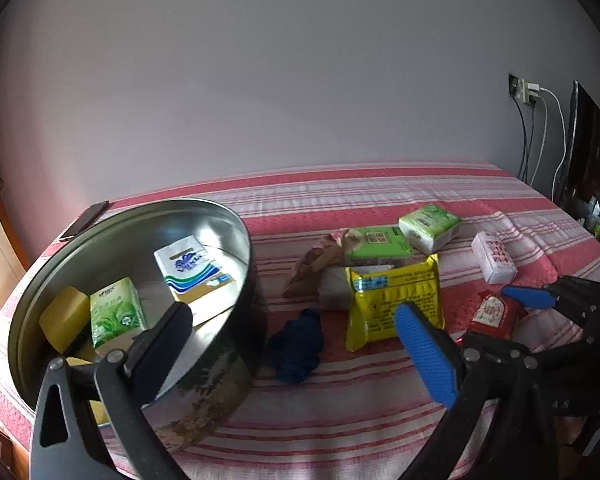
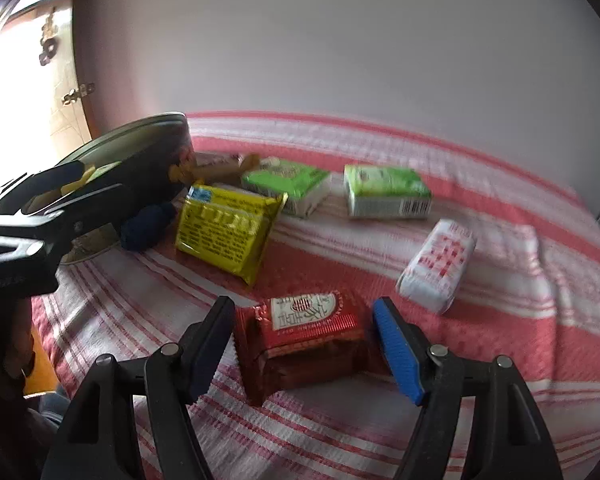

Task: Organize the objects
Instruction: 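Move both tools back toward the remaining packets, right tool reaching the red packet, then grasp the red snack packet with the right tool while the left tool grasps the yellow snack bag, then lift and carry the red packet and yellow bag over the tin with both tools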

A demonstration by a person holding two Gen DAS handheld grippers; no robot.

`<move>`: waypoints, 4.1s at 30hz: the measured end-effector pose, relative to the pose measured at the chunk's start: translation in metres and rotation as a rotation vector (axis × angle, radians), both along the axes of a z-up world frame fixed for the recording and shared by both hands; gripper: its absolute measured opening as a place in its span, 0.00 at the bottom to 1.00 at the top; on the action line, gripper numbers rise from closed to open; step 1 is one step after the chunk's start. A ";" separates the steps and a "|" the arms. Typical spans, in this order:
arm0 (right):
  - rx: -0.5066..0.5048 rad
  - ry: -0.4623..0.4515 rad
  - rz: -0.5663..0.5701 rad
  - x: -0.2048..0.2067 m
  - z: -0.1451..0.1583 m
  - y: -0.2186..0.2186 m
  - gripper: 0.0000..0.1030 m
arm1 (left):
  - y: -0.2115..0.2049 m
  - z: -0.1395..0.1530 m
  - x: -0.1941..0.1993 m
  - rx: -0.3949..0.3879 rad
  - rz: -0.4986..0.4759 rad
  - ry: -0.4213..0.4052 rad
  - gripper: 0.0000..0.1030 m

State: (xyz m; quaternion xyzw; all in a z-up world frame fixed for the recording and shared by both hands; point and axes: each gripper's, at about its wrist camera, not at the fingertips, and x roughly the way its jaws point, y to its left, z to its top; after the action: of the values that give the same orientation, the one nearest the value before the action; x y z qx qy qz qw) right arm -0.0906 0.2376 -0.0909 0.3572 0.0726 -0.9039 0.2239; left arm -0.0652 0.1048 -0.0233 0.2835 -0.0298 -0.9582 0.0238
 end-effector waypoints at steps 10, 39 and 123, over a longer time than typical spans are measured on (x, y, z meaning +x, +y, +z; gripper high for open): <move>-0.055 -0.015 -0.034 0.002 -0.001 0.015 0.59 | 0.013 -0.006 -0.004 -0.036 -0.012 -0.004 1.00; -0.319 0.157 -0.281 0.023 0.012 0.064 0.53 | 0.069 -0.030 -0.061 -0.054 -0.133 -0.183 0.95; -0.223 0.376 -0.307 0.048 0.018 0.053 0.52 | 0.044 0.002 0.005 0.050 -0.097 0.280 0.70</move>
State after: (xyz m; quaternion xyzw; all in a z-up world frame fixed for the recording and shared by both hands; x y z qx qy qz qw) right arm -0.0428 0.2908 -0.0725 0.1631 -0.0425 -0.9801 0.1046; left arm -0.0602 0.1483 -0.0209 0.1460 -0.0160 -0.9888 -0.0257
